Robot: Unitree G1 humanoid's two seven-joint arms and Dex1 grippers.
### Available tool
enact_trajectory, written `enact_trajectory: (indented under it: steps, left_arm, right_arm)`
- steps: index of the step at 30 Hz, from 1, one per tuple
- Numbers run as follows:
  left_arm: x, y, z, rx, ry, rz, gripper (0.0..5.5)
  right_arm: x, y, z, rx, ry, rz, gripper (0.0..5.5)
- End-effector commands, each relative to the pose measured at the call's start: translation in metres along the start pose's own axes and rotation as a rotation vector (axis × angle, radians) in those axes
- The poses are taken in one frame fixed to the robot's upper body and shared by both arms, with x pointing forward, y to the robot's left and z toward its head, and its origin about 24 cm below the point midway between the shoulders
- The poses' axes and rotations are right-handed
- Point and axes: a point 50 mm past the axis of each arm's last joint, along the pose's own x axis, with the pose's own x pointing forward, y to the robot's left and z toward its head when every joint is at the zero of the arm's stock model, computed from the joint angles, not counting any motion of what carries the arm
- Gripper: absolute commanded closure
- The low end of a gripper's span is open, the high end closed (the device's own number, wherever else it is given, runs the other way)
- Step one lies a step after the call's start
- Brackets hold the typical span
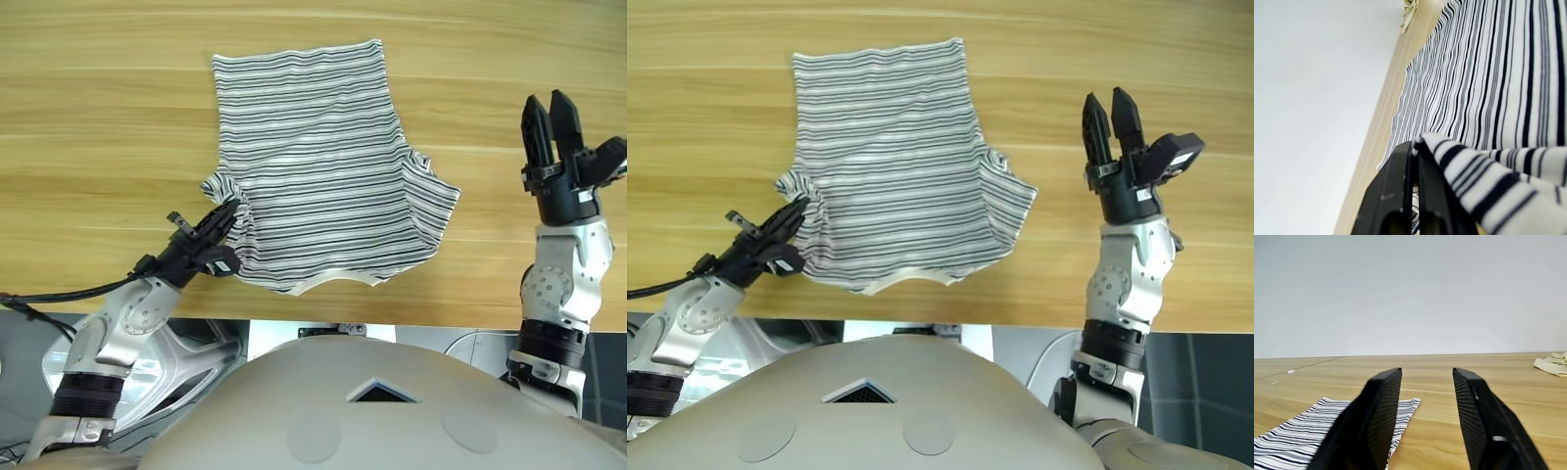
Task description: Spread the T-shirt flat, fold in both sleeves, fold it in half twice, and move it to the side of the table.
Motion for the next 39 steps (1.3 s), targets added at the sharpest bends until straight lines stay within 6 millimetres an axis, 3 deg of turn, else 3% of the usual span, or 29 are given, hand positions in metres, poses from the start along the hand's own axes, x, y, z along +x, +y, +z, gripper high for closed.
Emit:
enact_trajectory:
  steps: [1,5,8,17,22,24,26,29,31,33,36,39]
  left_arm:
    - [0.009,-0.017,0.002,0.001,-0.031,-0.091,5.50]
    - [0.000,-0.043,-0.003,-0.011,-0.026,-0.299,5.50]
    - [-0.005,-0.059,0.002,-0.045,-0.064,-0.417,4.82]
    - [-0.014,-0.061,0.005,-0.062,-0.080,-0.528,3.17]
    - [-0.017,-0.059,0.008,-0.076,-0.090,-0.517,3.15]
    - [-0.012,-0.047,0.011,-0.096,-0.117,-0.424,3.15]
    - [-0.003,-0.020,0.017,-0.175,-0.151,-0.214,3.15]
    - [0.003,0.049,0.035,-0.416,-0.282,0.298,3.15]
    - [0.000,0.075,0.036,-0.545,-0.303,0.519,3.15]
    - [-0.002,0.082,0.026,-0.574,-0.229,0.599,3.15]
    - [-0.001,0.084,-0.009,-0.591,0.033,0.672,3.15]
    - [0.017,0.064,-0.034,-0.546,0.253,0.539,3.15]
  right_arm:
    - [0.002,-0.001,-0.001,-0.014,0.004,0.007,3.57]
    - [0.000,-0.002,0.001,-0.019,0.004,0.008,3.57]
    - [0.002,-0.002,0.000,-0.019,0.005,0.008,3.57]
    - [0.007,0.003,-0.002,-0.016,0.005,0.032,3.57]
    - [0.007,0.004,-0.001,-0.016,0.011,0.039,3.57]
    - [0.007,0.006,-0.002,-0.013,0.013,0.040,3.57]
    - [0.008,0.007,-0.004,-0.011,0.017,0.046,3.57]
    - [0.007,0.008,-0.006,-0.005,0.025,0.043,3.57]
    - [0.005,0.008,-0.008,-0.003,0.034,0.040,3.57]
    - [0.003,0.008,-0.009,-0.026,0.054,0.042,3.57]
    - [-0.014,0.013,-0.013,-0.235,0.137,0.123,3.57]
    - [-0.027,0.020,-0.009,-0.402,0.191,0.248,3.57]
